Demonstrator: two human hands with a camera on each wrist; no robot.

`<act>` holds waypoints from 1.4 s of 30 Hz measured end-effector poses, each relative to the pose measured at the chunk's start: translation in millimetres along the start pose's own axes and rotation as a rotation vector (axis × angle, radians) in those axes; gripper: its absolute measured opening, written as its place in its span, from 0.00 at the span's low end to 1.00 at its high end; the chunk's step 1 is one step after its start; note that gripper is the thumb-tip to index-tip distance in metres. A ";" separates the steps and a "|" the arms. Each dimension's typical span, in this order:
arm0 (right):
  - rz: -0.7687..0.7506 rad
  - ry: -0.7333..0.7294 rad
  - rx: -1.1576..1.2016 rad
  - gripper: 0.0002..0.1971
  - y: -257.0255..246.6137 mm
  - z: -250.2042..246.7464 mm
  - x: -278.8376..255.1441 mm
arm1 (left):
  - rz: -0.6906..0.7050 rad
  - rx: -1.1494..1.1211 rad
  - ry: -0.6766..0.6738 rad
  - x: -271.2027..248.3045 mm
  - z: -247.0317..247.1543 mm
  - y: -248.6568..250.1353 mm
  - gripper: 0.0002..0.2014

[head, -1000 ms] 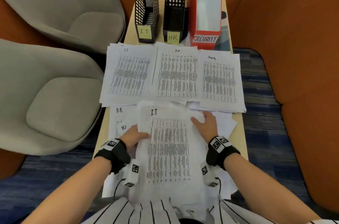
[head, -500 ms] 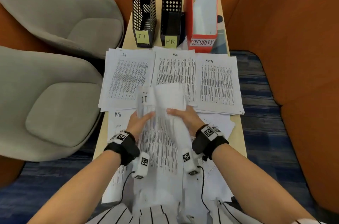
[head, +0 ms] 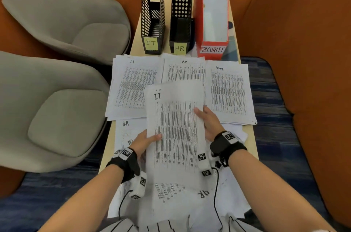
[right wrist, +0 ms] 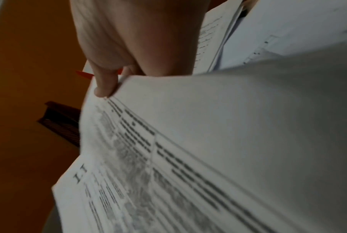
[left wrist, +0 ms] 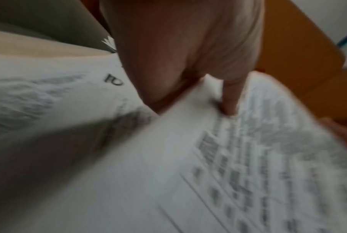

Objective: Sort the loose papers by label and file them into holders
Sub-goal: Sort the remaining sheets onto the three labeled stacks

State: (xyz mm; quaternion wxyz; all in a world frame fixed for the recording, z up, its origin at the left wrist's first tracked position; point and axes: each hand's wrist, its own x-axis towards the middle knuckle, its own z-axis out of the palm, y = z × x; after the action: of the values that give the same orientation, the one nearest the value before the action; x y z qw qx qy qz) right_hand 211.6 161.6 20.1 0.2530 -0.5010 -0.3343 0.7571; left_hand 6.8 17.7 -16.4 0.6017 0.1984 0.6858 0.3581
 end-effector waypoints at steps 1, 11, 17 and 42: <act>-0.003 0.018 0.014 0.39 -8.7 -0.3 0.8 | 0.032 0.007 0.004 2.5 0.4 2.9 0.17; 0.012 -0.030 -0.752 0.16 17.9 20.9 15.5 | 0.065 -0.145 0.126 31.3 -30.8 63.7 0.31; 0.060 -0.207 -0.627 0.25 9.7 47.2 37.9 | 0.072 0.220 0.358 59.7 -82.3 68.7 0.16; 0.137 -0.168 -1.127 0.23 76.1 20.7 19.2 | -0.029 0.665 0.314 27.9 -81.0 -0.3 0.11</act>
State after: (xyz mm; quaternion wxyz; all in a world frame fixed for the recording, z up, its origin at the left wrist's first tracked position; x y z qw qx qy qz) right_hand 181.7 120.8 -43.4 -0.1302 -0.5170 -0.6722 0.5138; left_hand -77.0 16.6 -34.1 0.3969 0.3161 0.8514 0.1333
